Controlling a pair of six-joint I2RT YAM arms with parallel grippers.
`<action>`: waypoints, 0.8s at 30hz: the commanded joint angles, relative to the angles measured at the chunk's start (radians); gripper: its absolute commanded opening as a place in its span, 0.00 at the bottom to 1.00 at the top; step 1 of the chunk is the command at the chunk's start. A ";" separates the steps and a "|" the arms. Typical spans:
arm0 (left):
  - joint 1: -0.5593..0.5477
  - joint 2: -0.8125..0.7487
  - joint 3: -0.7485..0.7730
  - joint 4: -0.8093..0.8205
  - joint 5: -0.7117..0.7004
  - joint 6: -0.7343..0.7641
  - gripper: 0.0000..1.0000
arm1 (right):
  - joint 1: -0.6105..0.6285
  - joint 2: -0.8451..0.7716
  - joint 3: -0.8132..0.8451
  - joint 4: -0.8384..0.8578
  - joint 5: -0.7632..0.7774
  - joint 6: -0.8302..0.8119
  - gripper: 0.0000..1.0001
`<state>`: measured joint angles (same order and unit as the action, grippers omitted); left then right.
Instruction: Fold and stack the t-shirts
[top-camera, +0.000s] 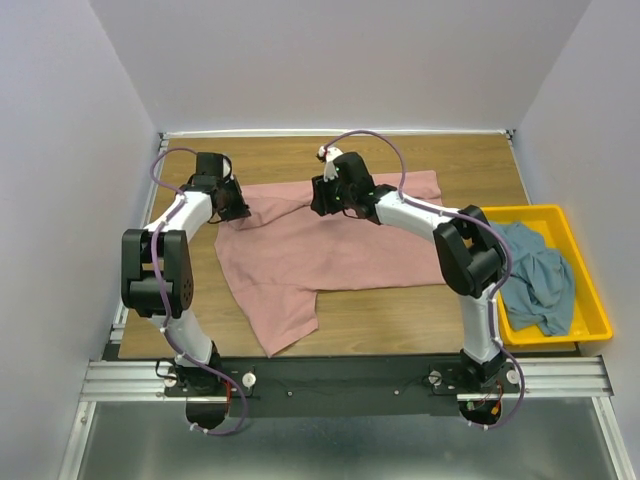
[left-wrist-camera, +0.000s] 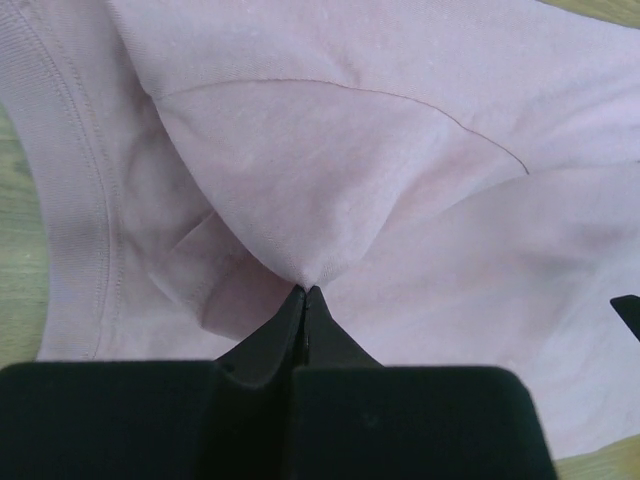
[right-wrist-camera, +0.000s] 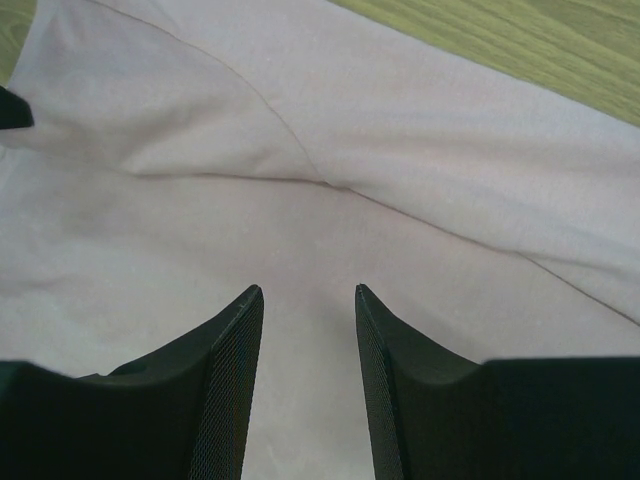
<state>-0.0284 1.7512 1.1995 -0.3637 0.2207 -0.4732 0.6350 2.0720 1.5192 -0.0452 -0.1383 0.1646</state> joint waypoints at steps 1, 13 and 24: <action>-0.001 -0.035 0.000 0.034 -0.020 0.002 0.02 | 0.005 0.057 0.033 0.016 0.002 0.001 0.49; -0.001 0.111 0.166 0.039 -0.029 0.028 0.03 | 0.005 0.143 0.114 0.015 -0.055 0.009 0.49; -0.001 0.182 0.244 0.083 -0.043 0.002 0.09 | 0.005 0.172 0.147 0.016 -0.034 0.012 0.50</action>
<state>-0.0284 1.8977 1.3830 -0.3206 0.2092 -0.4622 0.6350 2.2105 1.6203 -0.0448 -0.1696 0.1673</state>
